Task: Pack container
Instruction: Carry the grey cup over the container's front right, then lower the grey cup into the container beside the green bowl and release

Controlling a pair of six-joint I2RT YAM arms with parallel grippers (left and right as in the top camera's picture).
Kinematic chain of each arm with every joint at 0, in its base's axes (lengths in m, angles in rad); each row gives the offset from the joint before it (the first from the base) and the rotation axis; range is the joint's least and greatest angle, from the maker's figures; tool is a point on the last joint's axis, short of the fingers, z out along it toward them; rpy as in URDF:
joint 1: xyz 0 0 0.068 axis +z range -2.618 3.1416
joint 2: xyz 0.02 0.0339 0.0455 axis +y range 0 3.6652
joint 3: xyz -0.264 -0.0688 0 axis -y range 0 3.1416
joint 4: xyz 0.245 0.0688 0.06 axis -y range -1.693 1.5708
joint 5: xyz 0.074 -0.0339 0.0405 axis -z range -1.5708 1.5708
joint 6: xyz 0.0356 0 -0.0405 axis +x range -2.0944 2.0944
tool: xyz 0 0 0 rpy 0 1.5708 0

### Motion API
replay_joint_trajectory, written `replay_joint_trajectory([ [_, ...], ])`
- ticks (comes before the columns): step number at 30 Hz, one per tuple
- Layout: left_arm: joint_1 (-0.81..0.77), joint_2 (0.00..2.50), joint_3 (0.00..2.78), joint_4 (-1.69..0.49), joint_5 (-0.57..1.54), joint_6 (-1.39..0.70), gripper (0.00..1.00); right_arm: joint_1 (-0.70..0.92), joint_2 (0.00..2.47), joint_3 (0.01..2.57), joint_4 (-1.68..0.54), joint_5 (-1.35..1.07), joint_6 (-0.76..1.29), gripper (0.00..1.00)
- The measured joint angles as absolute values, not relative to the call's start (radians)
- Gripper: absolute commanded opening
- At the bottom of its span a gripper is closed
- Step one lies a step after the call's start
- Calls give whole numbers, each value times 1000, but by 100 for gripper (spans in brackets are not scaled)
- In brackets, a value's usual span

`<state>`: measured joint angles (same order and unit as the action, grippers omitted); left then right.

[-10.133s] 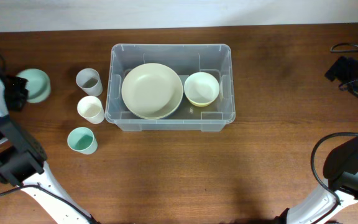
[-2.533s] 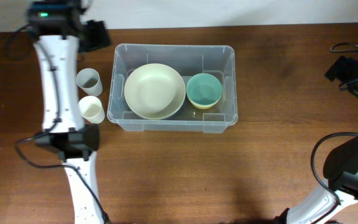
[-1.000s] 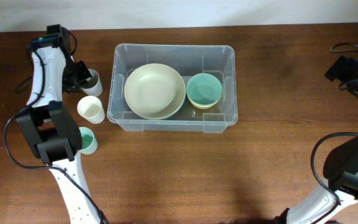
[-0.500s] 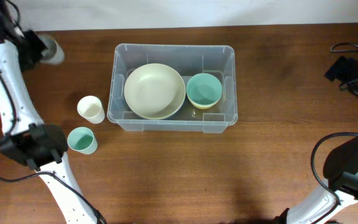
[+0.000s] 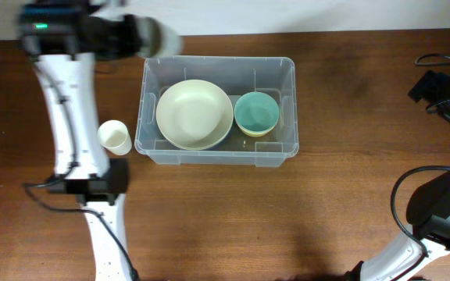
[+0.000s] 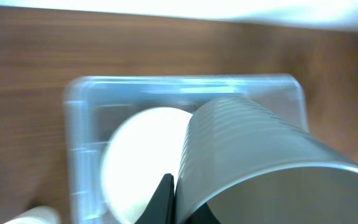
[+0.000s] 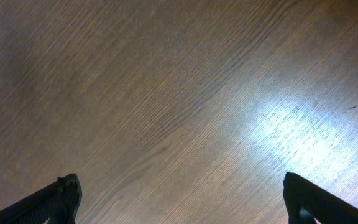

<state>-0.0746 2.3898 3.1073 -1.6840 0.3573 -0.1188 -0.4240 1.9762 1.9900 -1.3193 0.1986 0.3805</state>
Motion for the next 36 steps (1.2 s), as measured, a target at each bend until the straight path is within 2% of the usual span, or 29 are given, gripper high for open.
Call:
replay_joint_trajectory([
  [6, -250, 2390, 2975, -1684, 316, -80, 1, -424, 1976, 1990, -1319, 199, 381, 99],
  [13, -373, 2390, 2729, -1686, 253, -60, 1, -424, 1976, 1990, -1319, 199, 381, 99],
  [36, -465, 2390, 2458, -1668, 190, -52, 1, -424, 1976, 1990, -1319, 199, 380, 99],
])
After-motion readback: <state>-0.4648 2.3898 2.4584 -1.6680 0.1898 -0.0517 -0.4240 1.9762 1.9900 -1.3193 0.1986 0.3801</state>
